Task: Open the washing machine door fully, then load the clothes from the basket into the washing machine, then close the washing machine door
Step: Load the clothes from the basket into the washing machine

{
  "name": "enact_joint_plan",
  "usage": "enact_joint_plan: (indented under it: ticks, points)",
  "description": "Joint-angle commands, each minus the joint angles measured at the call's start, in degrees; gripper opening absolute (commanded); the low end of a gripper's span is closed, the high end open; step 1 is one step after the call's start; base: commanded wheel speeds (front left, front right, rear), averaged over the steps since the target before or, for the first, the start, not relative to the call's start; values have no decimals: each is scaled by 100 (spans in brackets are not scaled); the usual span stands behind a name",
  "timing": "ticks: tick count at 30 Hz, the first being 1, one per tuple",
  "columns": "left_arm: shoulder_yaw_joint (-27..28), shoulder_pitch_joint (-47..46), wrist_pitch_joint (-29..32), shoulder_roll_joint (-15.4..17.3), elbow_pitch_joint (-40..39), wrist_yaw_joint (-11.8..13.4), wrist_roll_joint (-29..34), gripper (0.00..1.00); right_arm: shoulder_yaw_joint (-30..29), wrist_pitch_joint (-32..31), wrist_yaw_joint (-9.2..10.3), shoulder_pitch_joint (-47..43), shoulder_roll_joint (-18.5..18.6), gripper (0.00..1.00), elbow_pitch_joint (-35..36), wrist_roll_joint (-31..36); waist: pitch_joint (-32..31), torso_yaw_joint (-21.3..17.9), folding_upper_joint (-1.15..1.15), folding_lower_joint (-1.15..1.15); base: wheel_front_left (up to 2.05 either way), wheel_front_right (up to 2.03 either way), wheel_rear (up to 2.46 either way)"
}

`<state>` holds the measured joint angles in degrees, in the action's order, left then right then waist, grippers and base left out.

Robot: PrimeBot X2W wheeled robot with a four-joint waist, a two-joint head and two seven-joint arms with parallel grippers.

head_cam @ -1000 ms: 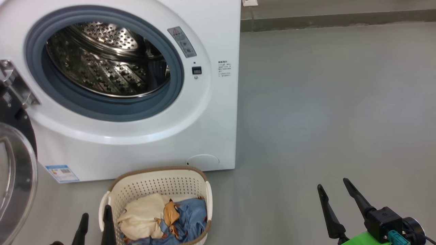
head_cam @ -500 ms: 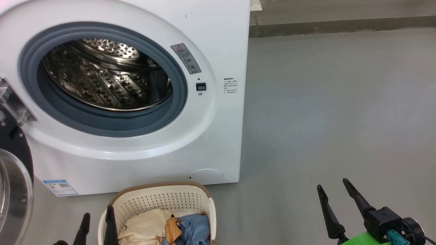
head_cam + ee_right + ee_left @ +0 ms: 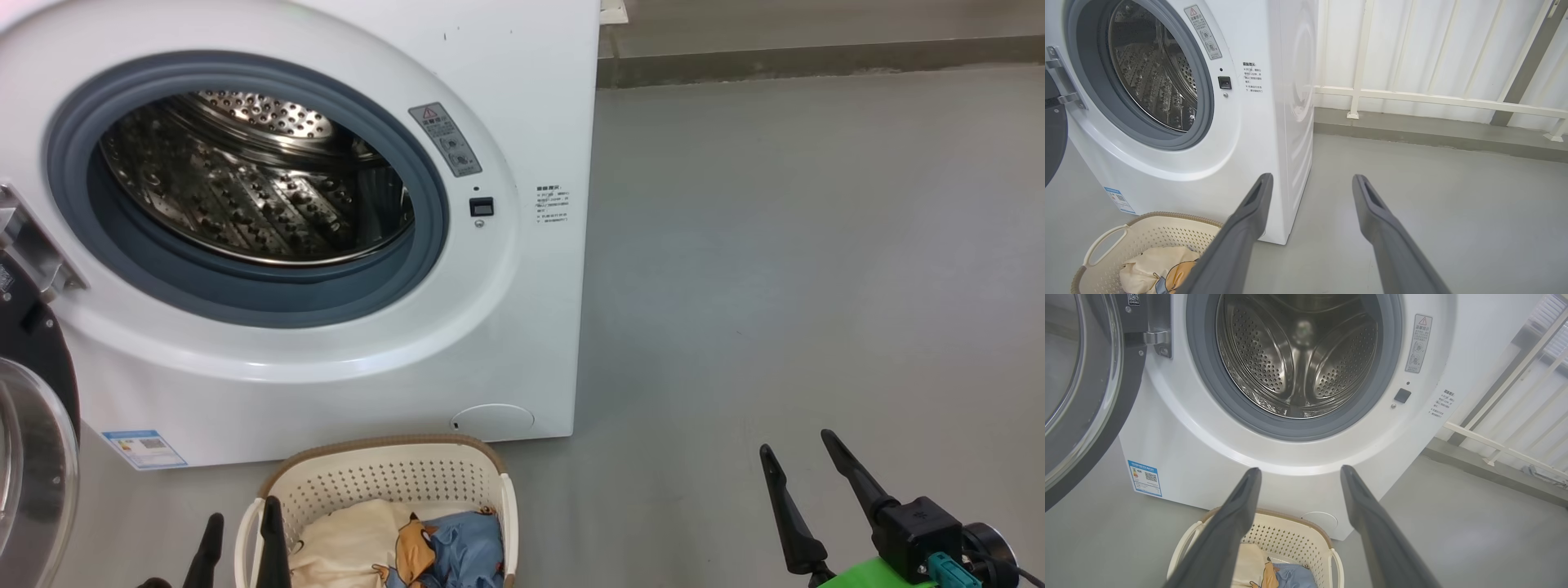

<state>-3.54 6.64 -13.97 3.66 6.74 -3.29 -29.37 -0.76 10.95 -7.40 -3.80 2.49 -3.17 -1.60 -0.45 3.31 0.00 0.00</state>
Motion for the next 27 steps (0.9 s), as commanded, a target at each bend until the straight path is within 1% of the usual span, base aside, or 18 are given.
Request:
enact_joint_plan:
  ticks: [1,18,27]
  points:
    - [157,-251,-62,78,-103,5,65,100,138,34,-9,117,39,100,124,62,-1,2,0,0,0,0,0]
    - [91,-261,-53,132,-130,45,68,100,136,44,-9,128,39,100,138,56,84,11,0,0,0,0,0]
    - [-43,-384,31,179,11,57,135,100,64,29,-9,214,39,100,146,66,452,-20,0,0,0,0,0]
